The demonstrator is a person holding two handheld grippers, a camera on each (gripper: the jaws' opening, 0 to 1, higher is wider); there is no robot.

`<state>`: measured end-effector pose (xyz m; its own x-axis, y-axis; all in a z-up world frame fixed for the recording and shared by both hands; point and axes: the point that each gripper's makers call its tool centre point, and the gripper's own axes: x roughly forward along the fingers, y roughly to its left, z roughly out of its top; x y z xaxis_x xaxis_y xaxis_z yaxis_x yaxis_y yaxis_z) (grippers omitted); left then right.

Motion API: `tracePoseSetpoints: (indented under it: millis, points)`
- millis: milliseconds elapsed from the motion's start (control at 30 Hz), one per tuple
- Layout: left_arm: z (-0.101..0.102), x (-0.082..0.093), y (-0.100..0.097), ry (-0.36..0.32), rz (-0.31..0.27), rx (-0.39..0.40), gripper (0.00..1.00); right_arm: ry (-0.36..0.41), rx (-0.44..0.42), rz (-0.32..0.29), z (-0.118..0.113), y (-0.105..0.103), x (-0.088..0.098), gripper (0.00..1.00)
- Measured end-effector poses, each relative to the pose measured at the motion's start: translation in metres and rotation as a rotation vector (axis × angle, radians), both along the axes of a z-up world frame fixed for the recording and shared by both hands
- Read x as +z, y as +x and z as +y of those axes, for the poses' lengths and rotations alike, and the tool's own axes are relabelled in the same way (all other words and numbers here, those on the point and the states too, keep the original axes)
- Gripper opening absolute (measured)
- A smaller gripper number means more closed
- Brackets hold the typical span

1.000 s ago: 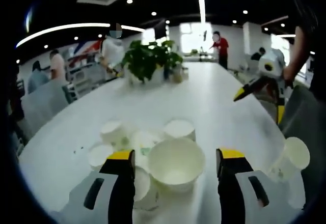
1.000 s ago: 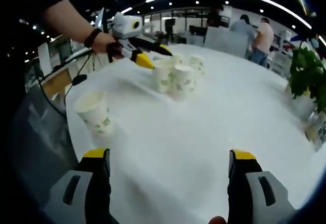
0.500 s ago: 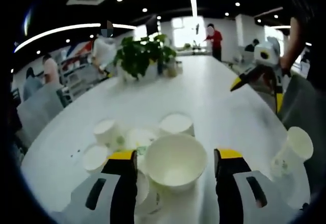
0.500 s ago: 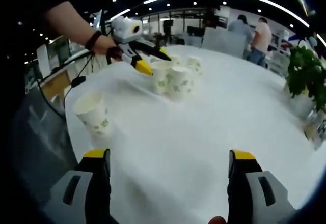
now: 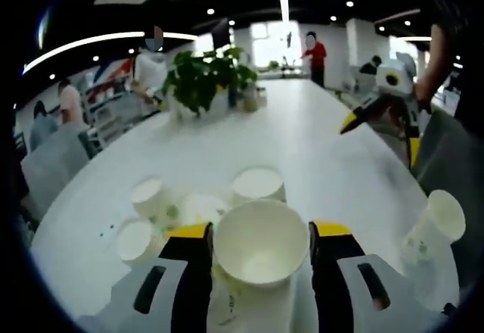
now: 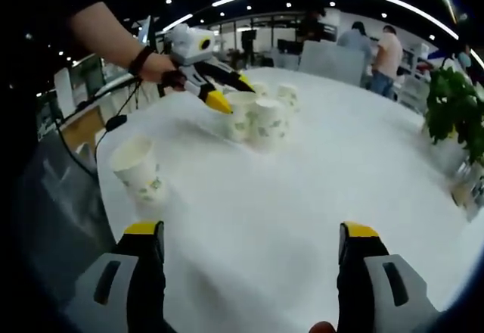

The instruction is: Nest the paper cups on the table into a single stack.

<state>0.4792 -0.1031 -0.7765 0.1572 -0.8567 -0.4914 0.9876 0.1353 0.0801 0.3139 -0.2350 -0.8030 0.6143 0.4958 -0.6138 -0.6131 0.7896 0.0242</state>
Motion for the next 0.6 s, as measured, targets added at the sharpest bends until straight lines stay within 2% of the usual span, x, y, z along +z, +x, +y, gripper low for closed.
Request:
tracePoseSetpoints:
  millis: [600]
  points:
    - [0.0046,0.0039,-0.0068,0.018,0.014,0.005,0.49,-0.009,0.007,-0.013,0.0031,0.0021,0.0044,0.94]
